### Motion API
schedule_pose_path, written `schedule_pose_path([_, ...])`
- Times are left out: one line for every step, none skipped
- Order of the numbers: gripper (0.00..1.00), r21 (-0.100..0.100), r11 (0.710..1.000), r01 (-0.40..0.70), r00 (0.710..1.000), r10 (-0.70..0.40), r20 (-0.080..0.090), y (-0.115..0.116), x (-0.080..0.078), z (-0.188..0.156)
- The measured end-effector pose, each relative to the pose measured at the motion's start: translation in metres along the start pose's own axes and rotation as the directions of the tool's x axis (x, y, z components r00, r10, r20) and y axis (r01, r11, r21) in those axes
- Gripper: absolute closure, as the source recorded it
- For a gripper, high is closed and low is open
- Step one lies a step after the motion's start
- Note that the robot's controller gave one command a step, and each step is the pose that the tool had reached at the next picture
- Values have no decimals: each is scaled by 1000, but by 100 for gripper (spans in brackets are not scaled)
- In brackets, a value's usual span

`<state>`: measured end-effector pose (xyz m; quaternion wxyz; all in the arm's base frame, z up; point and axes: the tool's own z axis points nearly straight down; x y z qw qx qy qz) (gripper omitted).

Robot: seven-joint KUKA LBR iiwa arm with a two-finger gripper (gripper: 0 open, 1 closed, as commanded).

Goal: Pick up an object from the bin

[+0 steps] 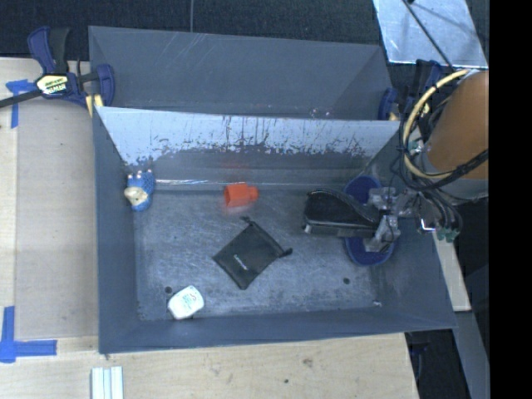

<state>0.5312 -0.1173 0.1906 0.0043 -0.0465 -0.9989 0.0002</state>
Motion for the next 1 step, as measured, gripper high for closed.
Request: schedule_pose_path([100, 6, 907, 420, 907, -420, 11, -13, -1, -79])
